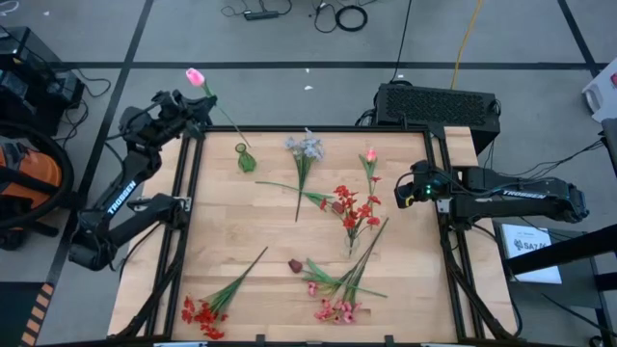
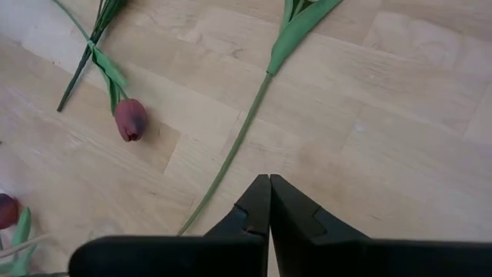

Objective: Sort flowers into vase by color
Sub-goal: Put the bottom pink flower into the green vase

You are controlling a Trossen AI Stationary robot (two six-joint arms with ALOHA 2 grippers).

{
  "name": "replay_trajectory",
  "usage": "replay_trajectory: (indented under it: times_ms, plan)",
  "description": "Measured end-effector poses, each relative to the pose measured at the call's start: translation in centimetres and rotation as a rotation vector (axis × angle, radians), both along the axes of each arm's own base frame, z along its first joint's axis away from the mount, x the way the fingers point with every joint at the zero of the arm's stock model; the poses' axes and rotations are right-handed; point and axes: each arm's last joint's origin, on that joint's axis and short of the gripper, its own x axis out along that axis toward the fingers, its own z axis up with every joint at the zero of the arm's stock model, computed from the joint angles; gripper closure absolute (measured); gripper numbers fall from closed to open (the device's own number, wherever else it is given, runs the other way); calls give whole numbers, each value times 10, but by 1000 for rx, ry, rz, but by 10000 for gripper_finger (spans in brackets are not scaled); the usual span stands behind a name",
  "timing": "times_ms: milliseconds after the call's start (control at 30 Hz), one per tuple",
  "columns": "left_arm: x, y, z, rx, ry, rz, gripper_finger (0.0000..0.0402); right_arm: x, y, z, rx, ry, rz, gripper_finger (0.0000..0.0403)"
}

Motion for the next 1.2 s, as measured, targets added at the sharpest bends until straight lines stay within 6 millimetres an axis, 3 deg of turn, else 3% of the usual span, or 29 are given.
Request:
replay_trajectory:
  times_ms: [567, 867, 1200]
  plan:
    - [-14, 2, -11, -50, 101, 128, 400, 0, 0, 0, 1, -1, -4, 403]
    - [-11, 9, -38, -123, 166, 134, 400, 0, -1, 0, -24, 1, -45, 403]
    - [2, 8, -73, -94, 234, 96, 400, 1, -2, -1, -27, 13, -51, 403]
